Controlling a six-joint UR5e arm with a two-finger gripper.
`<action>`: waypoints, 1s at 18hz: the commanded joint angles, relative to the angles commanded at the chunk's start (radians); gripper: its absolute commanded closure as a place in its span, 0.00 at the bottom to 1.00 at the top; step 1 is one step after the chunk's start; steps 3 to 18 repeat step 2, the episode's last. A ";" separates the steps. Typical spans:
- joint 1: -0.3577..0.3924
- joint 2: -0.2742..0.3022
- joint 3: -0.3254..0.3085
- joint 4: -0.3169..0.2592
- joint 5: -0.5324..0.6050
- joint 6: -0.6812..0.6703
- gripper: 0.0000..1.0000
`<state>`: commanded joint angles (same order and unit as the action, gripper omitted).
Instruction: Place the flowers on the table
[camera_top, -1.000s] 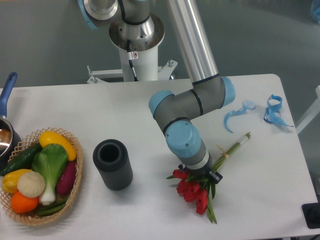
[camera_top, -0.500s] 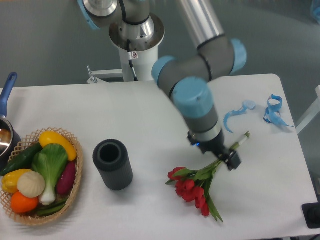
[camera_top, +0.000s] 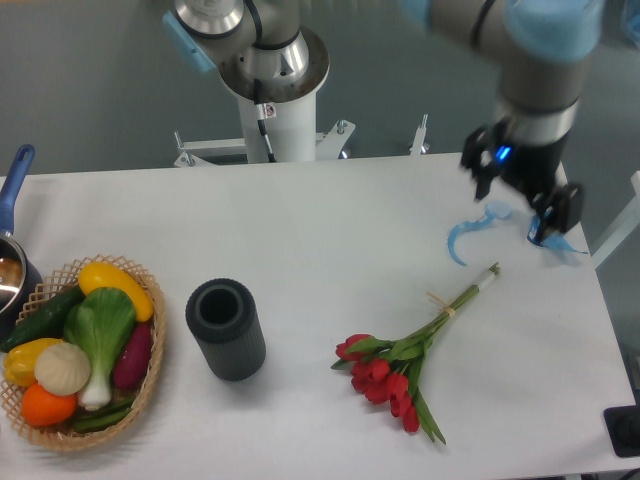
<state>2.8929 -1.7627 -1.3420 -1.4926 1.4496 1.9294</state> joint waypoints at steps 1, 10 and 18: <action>0.031 0.014 -0.020 0.000 -0.033 0.032 0.00; 0.040 0.017 -0.026 0.002 -0.057 0.037 0.00; 0.040 0.017 -0.026 0.002 -0.057 0.037 0.00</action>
